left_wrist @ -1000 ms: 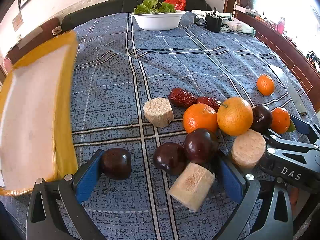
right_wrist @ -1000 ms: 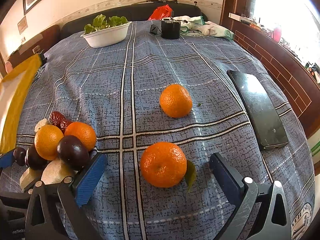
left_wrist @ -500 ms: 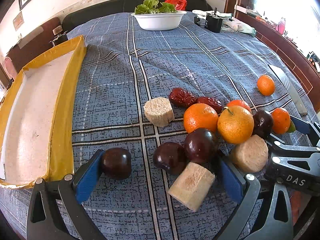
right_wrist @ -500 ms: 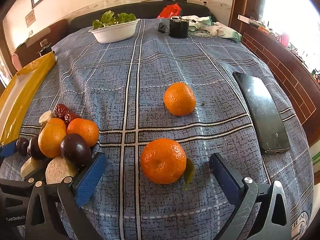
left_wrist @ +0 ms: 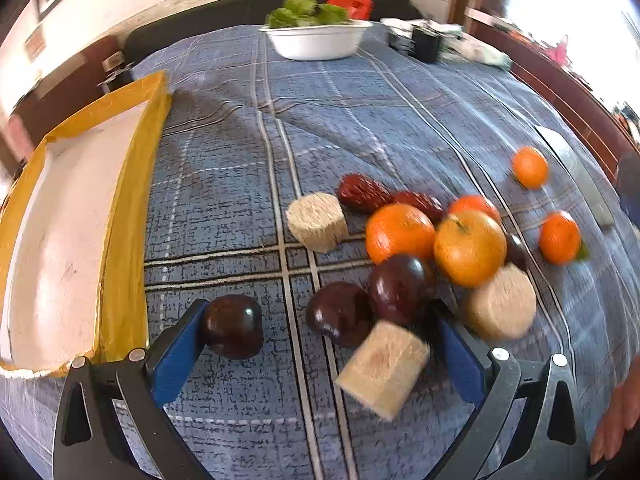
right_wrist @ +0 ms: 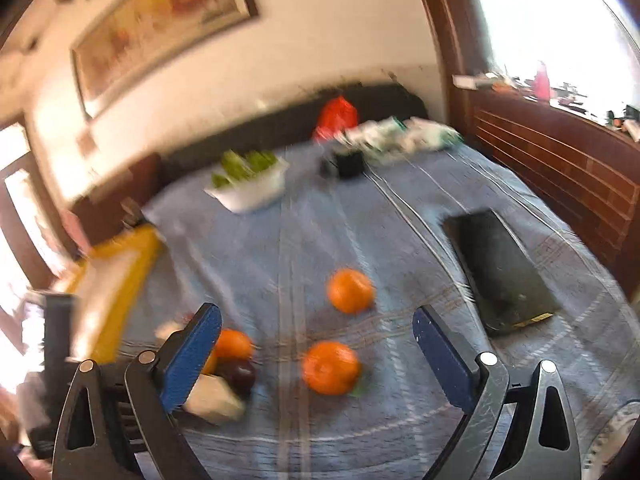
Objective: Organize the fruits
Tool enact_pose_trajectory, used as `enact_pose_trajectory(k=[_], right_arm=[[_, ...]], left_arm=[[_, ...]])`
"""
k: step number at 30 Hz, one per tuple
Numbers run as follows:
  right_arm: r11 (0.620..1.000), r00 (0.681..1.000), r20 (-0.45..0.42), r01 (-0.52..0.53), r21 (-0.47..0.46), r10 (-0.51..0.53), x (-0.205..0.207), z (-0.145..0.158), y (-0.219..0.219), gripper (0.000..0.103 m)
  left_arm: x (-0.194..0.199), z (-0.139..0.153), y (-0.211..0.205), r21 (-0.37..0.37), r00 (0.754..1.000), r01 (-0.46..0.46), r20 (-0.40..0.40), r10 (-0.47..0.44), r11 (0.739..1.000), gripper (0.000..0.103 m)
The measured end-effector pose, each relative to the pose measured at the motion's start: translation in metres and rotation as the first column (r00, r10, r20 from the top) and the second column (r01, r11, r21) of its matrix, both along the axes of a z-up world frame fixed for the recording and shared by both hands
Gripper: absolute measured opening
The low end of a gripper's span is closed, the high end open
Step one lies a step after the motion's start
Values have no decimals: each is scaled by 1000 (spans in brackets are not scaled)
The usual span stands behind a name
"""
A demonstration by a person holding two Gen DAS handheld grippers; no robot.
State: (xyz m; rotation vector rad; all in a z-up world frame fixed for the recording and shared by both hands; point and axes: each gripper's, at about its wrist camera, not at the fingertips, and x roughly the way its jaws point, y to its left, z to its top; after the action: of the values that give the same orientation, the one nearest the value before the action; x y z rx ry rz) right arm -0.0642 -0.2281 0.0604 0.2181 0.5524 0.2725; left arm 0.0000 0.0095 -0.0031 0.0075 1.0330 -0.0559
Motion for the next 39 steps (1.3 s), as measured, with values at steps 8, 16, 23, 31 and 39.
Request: enact_pose_trajectory(k=[8,16,23,31,39], right_arm=[[994,993,54,-106,-38,108,-11,9,21,99],[973,974,-9,-228,-23,228,-9,-2,30,62],[969,969,-21,-245,-19,245,-10,-4,32,59],[957,951,-119,-290,-24,285,-3,-13,37,59],[934,918,-202,-355,-41,340,0,-27,48,43]], left_arm=[[-48,31,20,-82,972,172,177,-155,982,103],[-56,26,19,-116,964,237,150,-219,965,50],[-48,28,3,-124,952,289,141,-271,949,49],[-32,16,-15,-93,952,302,83,-295,949,47],[-35,15,-12,-87,960,270,96,-262,959,34]])
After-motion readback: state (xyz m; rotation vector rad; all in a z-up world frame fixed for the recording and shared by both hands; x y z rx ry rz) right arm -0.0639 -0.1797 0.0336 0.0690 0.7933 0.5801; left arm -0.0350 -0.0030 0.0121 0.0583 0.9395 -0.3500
